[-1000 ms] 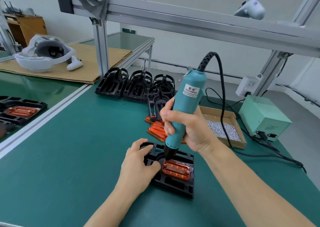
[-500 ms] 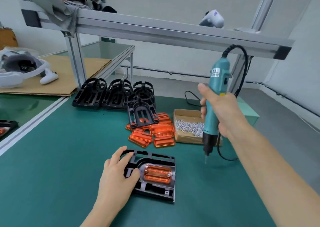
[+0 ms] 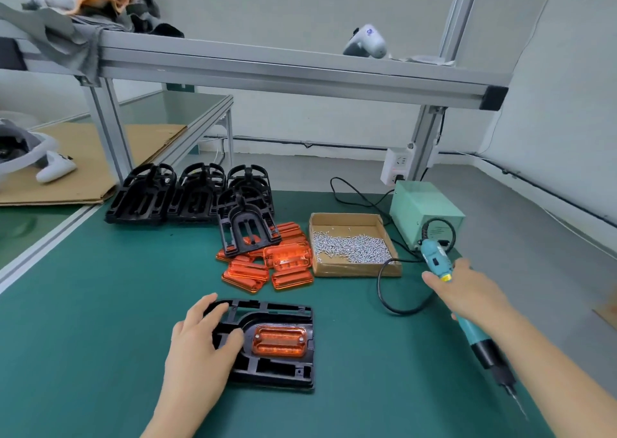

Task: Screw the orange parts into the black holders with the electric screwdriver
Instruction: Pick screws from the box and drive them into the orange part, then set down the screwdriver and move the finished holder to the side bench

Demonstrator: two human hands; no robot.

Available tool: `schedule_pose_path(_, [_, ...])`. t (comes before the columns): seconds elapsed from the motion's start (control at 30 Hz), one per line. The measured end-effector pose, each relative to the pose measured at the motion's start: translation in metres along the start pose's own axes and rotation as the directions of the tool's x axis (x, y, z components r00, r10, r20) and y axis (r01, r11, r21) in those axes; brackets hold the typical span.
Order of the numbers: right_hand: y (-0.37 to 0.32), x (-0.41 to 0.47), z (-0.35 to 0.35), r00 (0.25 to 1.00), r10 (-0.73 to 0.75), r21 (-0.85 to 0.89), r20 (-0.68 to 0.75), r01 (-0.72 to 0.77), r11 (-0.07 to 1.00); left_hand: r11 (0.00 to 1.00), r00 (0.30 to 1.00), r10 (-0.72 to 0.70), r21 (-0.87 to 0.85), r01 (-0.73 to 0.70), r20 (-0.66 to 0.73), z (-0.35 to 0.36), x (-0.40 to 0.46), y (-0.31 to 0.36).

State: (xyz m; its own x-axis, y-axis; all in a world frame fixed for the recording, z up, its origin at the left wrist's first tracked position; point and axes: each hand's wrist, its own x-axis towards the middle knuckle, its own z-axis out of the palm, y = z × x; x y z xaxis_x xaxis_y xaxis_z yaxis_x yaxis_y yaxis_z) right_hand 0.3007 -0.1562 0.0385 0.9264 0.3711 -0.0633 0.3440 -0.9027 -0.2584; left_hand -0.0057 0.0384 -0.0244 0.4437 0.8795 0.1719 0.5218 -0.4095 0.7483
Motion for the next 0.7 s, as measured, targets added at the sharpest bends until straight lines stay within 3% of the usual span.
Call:
schedule_pose_path(0.1, [0.008,0.007,0.006,0.999,0.010,-0.184,-0.041,-0.018,0.983,0.999,0.999,-0.036,0.019,0.036,-0.015,0.001,0.001,0.002])
schedule_pose_path(0.27, [0.007,0.013,0.018,0.998,0.002,-0.275,-0.068,-0.021,0.961,0.997,0.997,-0.076,0.032,0.076,-0.011,0.001,0.001,0.005])
schedule_pose_path(0.7, [0.004,0.010,0.022,0.998,-0.036,-0.327,-0.055,0.016,0.945,0.994,0.994,-0.112,-0.002,0.112,-0.005,0.000,0.002,0.008])
